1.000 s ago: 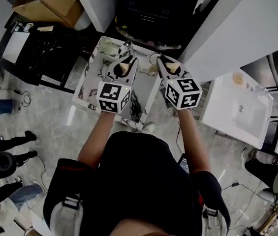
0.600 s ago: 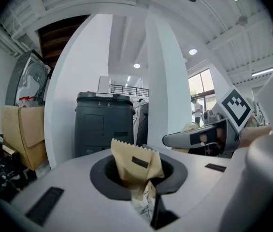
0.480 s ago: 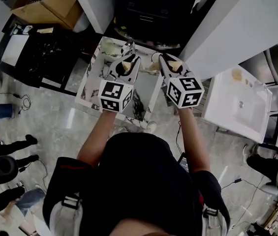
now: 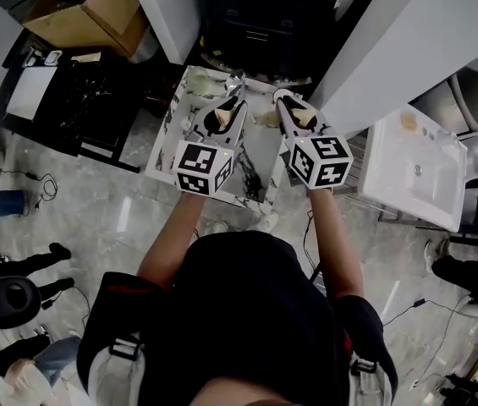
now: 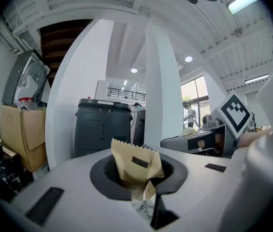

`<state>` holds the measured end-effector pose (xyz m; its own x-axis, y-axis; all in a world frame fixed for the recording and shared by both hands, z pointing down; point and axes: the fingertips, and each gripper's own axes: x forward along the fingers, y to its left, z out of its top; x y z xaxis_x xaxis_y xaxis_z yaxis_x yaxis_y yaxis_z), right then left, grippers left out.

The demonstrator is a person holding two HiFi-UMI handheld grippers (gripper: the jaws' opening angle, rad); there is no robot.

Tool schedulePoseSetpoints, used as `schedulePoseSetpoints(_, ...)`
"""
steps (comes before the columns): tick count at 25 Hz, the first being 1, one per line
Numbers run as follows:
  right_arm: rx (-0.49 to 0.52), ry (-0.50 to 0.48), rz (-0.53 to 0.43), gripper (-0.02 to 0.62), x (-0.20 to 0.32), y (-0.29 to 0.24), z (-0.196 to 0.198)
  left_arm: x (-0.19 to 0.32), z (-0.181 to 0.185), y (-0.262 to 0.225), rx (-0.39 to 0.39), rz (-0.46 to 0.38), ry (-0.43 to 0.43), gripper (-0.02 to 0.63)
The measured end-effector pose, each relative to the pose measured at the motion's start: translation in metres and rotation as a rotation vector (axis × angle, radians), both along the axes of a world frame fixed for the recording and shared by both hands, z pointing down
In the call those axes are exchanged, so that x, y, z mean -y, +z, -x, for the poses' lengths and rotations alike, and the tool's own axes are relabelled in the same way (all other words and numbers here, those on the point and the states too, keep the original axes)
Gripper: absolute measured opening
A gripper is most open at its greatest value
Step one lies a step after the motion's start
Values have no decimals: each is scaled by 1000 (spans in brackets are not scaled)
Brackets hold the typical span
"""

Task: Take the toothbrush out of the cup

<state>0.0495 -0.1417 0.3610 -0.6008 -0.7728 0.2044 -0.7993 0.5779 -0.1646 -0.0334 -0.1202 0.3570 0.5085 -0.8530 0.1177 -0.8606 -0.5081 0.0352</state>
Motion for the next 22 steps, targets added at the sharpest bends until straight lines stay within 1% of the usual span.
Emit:
schedulePoseSetpoints(6, -11, 20, -6, 60, -27, -3, 18, -27, 17, -4, -11, -7, 24, 71)
schedulePoseSetpoints(12, -17, 39, -6, 60, -50, -4, 31, -48, 34, -7, -22, -11, 32, 71)
schedulePoseSetpoints(22, -26, 61, -28, 60, -74, -12, 52, -73, 57, -14, -31, -29, 49, 71)
